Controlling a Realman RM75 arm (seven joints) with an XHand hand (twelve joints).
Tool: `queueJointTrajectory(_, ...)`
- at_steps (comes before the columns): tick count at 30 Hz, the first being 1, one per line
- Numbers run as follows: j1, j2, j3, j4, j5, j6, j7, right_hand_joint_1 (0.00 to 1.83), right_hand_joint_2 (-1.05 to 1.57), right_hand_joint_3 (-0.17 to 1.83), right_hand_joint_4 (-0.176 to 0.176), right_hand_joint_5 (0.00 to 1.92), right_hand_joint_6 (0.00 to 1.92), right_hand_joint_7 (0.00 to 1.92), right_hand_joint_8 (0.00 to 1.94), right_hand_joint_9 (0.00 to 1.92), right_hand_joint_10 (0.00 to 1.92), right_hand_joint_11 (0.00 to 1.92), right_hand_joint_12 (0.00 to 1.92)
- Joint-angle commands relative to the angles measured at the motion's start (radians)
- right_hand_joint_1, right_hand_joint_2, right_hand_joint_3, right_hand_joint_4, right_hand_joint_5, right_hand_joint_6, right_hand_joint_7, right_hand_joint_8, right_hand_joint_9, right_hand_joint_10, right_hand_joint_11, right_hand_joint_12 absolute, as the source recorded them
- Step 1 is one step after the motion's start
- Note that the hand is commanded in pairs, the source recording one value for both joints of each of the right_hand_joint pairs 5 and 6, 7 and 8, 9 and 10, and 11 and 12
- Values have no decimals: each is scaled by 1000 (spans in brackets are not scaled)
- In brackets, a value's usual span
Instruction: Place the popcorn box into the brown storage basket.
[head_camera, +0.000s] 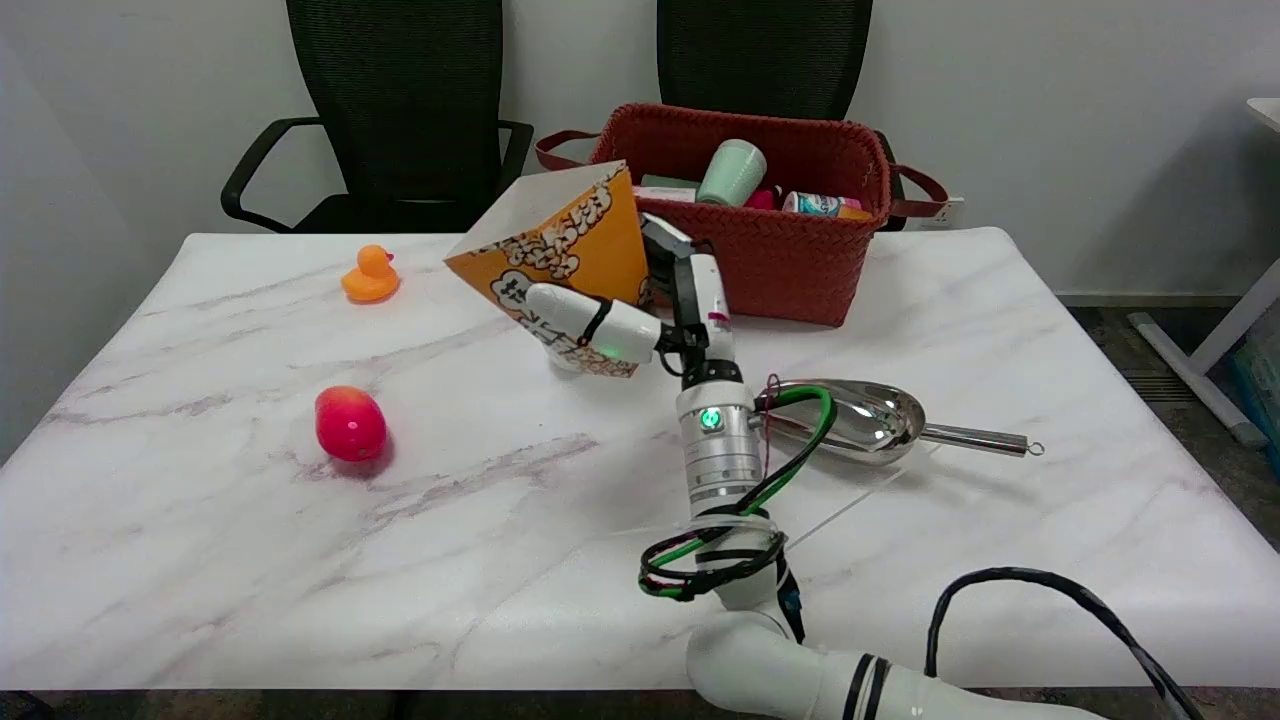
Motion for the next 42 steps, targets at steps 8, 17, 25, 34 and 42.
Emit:
queueJointTrajectory(8,49,71,111,48,8,32,0,956,473,129,0,752,752,1111,1111,827,827,687,687)
queueJointTrajectory(17,122,90,151,2,48,7,0,953,475,132,0,726,726,1153,1153,884,884,695,695)
queueJointTrajectory(25,185,109,176,-53,88,-3,0,953,474,135,0,724,724,1164,1164,908,908,700,700)
queueJointTrajectory(34,269,152,177,-118,140,-26,0,952,460,148,0,721,721,1170,1170,919,919,689,689)
queueJointTrajectory(42,343,172,212,-207,142,-83,0,950,447,167,0,722,722,1167,1167,906,906,693,693)
